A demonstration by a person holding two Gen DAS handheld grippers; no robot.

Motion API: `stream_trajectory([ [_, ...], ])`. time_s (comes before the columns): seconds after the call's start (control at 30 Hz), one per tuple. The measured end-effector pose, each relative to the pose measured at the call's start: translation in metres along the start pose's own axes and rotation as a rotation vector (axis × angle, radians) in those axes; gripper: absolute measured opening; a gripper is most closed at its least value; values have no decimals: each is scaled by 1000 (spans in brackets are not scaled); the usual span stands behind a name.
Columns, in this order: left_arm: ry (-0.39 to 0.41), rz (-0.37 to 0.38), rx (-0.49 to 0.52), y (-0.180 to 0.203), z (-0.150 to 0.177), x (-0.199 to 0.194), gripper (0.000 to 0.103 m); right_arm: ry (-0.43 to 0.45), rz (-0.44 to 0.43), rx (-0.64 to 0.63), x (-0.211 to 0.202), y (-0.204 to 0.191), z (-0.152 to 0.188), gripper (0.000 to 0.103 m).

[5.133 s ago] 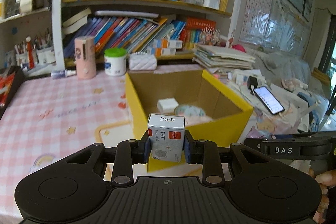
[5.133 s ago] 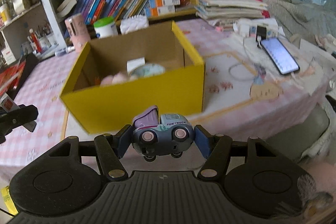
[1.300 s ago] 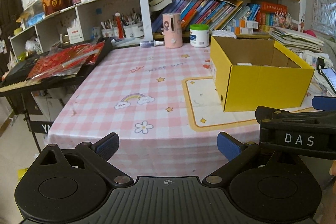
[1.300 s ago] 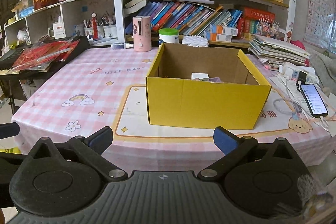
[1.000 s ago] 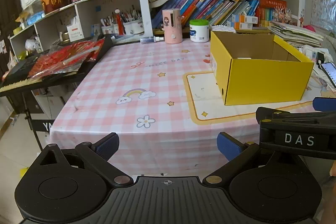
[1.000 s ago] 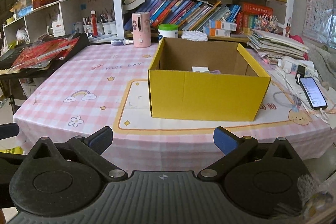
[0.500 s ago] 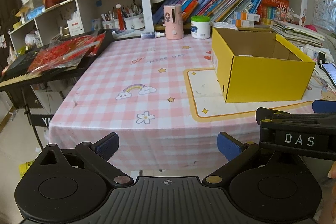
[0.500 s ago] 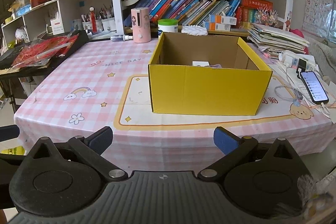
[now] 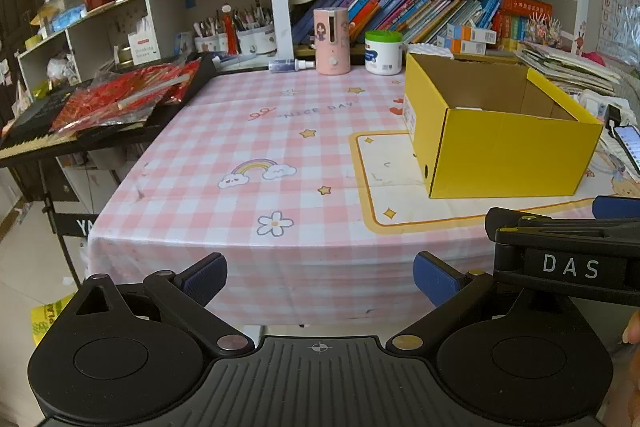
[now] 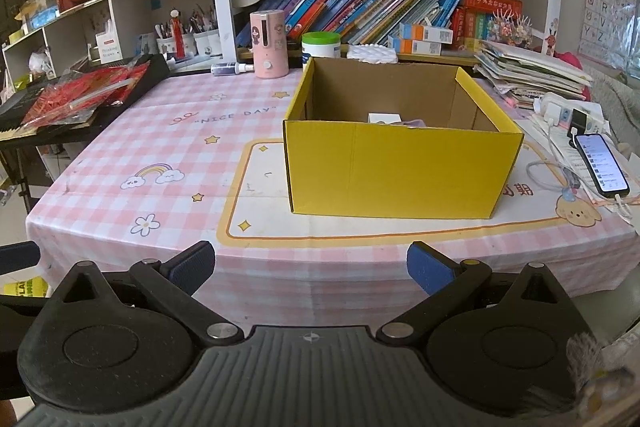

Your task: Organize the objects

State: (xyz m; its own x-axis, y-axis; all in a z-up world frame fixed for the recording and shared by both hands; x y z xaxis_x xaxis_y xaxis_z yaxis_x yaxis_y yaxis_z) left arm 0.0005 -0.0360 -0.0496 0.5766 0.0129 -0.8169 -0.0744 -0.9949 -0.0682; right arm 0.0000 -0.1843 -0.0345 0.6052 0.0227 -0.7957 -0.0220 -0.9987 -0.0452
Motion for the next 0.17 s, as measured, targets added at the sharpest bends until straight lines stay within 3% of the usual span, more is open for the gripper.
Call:
stream_trajectory([
  [0.17,-14,-2,10,0,-2,3,101,-7,-1,6,4,0,0,103],
])
Point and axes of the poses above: each gripper's, at about its wrist camera, not at the fingertips, and x roughly the way its jaws point, y to its right, z to its underside, the point moved 9 cm from there along x, roughly the way its jaws point, and after that the axes turned 15 degrees about -y, right-handed, at the moved point
